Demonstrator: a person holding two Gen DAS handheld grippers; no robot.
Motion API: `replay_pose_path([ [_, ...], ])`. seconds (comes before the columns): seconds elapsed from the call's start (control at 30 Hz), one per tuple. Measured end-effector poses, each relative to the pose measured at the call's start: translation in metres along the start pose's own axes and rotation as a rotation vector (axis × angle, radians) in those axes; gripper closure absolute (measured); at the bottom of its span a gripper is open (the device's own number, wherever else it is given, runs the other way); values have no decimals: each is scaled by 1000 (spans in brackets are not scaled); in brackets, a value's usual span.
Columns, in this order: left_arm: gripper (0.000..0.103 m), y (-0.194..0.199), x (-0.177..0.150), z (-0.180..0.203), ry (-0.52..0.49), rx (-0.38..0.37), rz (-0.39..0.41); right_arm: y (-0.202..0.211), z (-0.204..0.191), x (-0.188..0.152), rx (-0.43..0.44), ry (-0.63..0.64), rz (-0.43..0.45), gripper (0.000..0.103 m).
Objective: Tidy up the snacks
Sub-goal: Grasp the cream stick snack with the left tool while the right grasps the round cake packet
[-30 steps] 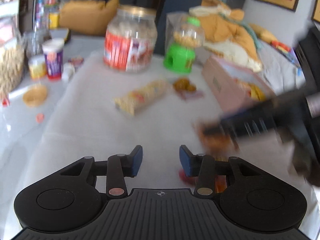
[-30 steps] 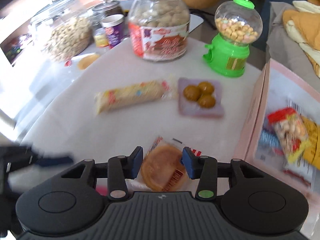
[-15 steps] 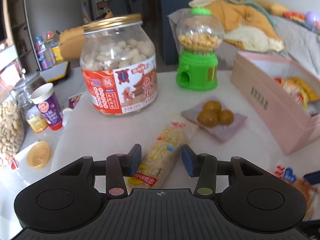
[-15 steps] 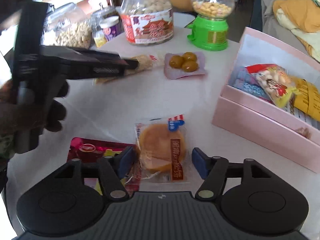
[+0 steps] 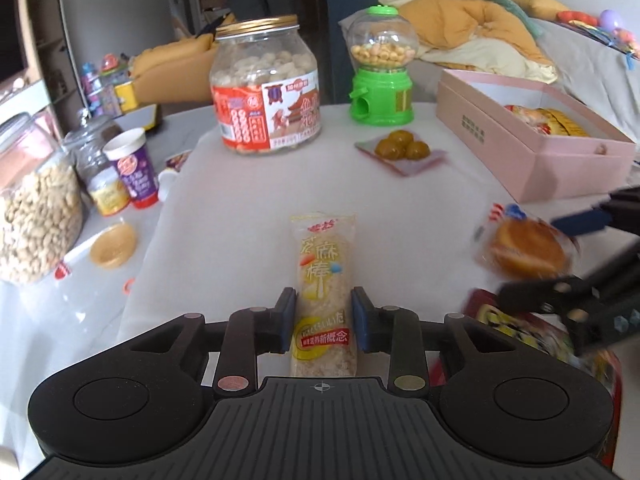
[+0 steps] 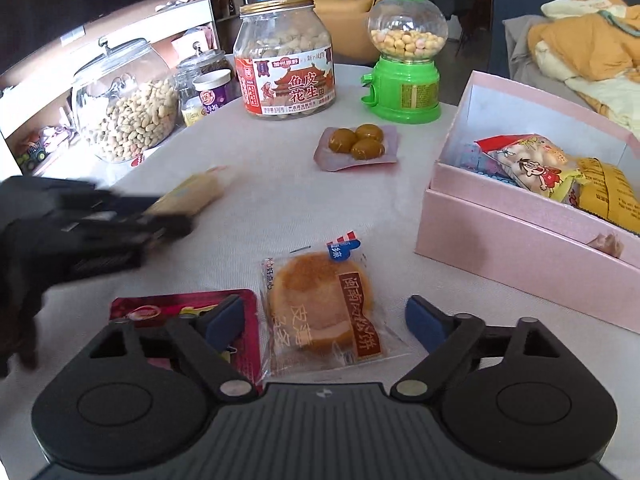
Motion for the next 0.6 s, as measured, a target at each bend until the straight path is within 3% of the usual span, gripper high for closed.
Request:
replay_pose_path([
  [0.1,69,3,-2,-3,16,-13,11,-4,-8,1,-14,20,-17,0],
  [0.2,69,3,-2,-5,34,-24,19,-6,-10,4,-29,14,-35,0],
  [0.3,68,2,-4,-5,33,-26,33,-5,-2,6,17,-14,-59,0],
  [0.4,68,2,-5,-6,46,-30,49,-4,7,9,38,-67,-62,6],
  [0.6,68,2,-5,-5,54,-31,55,-3,5,10,-41,-26,-37,29],
])
Point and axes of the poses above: each gripper's, at about its wrist camera, not at the fingertips, and y roughly against the way its jaws point, z to its right, x to its top, the point moved 4 cm from there along -y, roughly the way its jaws point, and after that the axes turned 13 degrees about -x, right-handed, at the moved point
